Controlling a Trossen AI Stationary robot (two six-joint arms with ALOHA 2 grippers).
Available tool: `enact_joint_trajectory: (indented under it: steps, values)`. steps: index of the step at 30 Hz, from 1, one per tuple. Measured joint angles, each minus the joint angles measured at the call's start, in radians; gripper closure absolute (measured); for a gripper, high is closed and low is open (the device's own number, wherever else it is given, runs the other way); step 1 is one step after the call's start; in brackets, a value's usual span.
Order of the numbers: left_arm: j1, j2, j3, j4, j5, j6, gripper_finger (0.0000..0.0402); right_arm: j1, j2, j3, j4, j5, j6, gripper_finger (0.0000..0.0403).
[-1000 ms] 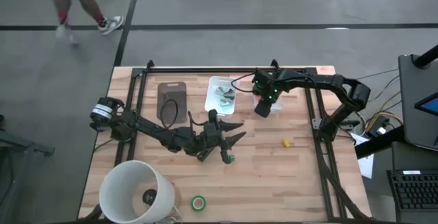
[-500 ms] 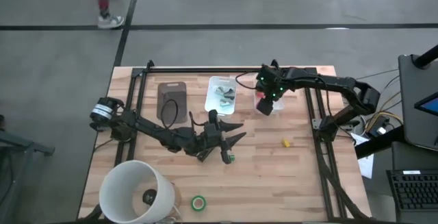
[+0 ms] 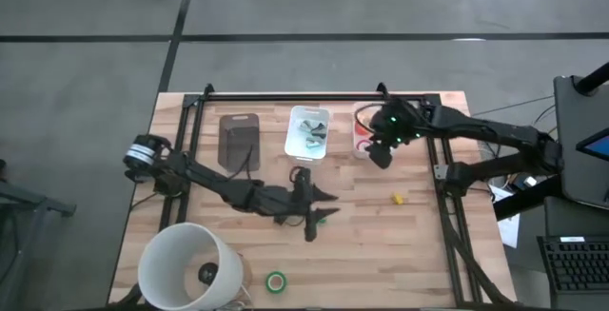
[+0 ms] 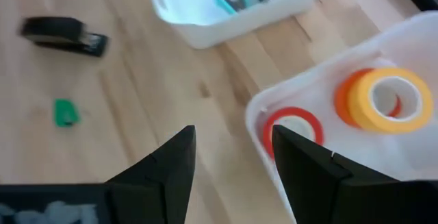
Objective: Pick and place Stapler, Stapler remover, tape
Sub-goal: Put the green tape into the right white bin
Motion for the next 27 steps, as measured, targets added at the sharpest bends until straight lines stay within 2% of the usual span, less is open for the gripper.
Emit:
enact_joint_trajectory:
  steps: [6,11,16,20,27]
  values:
    - [0.003,-0.009,0.010,-0.312,0.239,-0.012,0.0257,0.078,-0.130,-0.093,0.108,0.000,0.018,0.0213]
    - [-0.017,-0.014,0.010,-0.556,0.358,-0.171,0.0257,0.137,-0.221,-0.190,0.206,0.000,0.041,0.0213]
    - [-0.065,-0.016,0.009,-0.681,0.464,-0.279,0.0257,0.182,-0.269,-0.247,0.284,-0.001,0.084,0.0213]
    - [-0.126,-0.012,0.008,-0.713,0.461,-0.305,0.0257,0.217,-0.284,-0.269,0.297,-0.002,0.094,0.0213]
    - [-0.239,0.021,0.007,-0.743,0.395,-0.358,0.0257,0.249,-0.286,-0.282,0.311,-0.001,0.131,0.0213]
